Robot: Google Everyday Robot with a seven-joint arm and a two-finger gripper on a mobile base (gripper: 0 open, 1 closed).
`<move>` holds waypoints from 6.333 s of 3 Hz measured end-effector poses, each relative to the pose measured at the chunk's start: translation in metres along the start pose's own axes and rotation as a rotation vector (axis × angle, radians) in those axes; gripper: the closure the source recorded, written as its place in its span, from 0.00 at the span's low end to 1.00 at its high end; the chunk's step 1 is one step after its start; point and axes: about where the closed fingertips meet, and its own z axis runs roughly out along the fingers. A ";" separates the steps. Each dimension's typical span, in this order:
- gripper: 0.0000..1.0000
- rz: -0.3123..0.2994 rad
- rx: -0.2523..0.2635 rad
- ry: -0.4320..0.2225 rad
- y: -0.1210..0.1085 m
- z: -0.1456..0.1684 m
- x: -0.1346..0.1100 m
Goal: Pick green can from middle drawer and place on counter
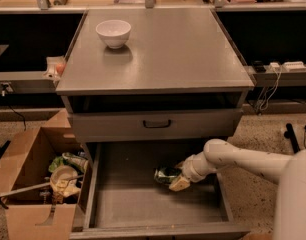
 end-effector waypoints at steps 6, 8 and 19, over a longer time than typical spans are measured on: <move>1.00 -0.476 0.331 -0.215 0.053 -0.242 -0.159; 1.00 -0.553 0.416 -0.153 0.037 -0.308 -0.202; 0.35 -0.056 0.630 -0.304 -0.217 -0.412 -0.281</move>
Offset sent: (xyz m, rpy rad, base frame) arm -0.1154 -0.0424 0.2974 0.2300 -0.6189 0.1529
